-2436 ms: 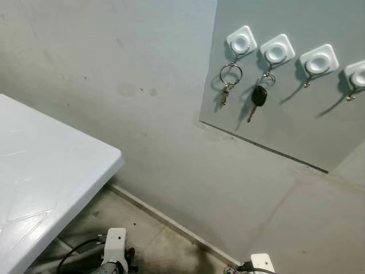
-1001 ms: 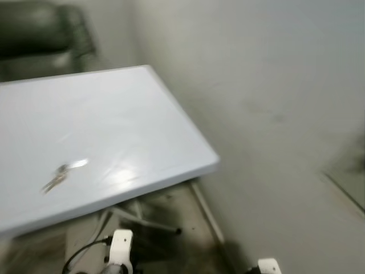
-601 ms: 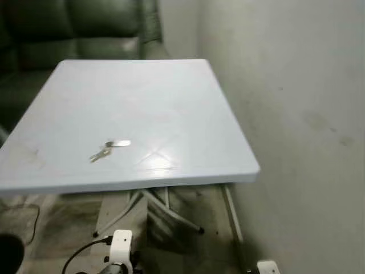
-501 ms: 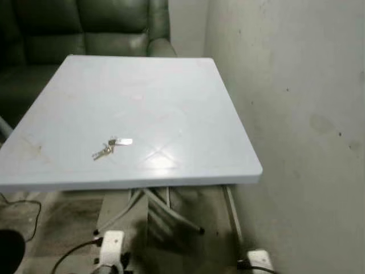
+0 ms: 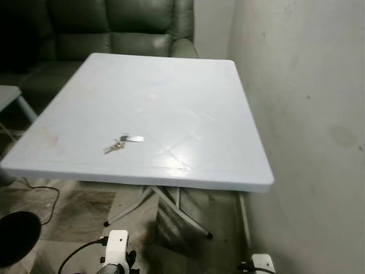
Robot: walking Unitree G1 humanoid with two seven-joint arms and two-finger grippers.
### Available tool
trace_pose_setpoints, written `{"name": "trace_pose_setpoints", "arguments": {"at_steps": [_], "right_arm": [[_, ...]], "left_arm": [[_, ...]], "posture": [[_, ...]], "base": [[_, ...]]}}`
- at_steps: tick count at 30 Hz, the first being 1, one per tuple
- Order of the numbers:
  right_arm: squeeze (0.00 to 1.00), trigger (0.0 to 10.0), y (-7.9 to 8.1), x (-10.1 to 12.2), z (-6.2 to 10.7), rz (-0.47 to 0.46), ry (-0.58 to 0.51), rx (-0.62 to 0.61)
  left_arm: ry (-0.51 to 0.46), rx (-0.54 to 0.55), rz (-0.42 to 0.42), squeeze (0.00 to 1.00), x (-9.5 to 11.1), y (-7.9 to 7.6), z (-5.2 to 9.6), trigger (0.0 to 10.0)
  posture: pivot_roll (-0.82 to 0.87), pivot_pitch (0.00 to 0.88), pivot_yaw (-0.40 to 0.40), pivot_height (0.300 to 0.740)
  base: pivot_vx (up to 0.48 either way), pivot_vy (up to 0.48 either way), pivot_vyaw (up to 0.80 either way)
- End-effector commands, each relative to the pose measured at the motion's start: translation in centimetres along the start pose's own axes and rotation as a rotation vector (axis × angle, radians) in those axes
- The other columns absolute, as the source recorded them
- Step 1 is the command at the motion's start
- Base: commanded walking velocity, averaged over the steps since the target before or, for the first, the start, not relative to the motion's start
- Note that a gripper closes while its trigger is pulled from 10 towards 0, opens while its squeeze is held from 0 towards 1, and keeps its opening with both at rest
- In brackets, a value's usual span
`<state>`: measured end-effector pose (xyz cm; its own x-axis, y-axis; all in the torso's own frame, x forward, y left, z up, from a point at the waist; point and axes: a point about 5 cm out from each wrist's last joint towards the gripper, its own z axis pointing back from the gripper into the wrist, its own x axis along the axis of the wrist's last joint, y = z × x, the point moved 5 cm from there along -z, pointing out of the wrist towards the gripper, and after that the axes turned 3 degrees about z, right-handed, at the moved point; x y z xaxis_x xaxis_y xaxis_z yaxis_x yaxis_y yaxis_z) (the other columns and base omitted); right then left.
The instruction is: Hang keys on a hook
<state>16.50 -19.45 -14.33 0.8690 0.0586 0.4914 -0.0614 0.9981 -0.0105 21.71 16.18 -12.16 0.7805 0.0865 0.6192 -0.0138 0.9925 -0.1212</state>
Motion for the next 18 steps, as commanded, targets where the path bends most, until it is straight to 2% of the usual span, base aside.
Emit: {"name": "trace_pose_setpoints", "arguments": {"at_steps": [1, 18], "right_arm": [[0.00, 10.0, 0.45, 0.43, -0.10, -0.017, -0.015, 0.013], [0.00, 10.0, 0.39, 0.52, -0.09, -0.027, -0.020, 0.017]], "left_arm": [[0.003, 0.016, 0.003, 0.00, -0.01, 0.82, 0.12, 10.0], [0.004, 0.018, 0.019, 0.00, -0.06, 0.66, 0.09, 10.0]], "posture": [[-0.03, 0.000, -0.025, 0.740], [-0.03, 0.000, -0.031, 0.740]], "base": [[0.000, 0.461, 0.00], [0.000, 0.458, 0.00]]}}
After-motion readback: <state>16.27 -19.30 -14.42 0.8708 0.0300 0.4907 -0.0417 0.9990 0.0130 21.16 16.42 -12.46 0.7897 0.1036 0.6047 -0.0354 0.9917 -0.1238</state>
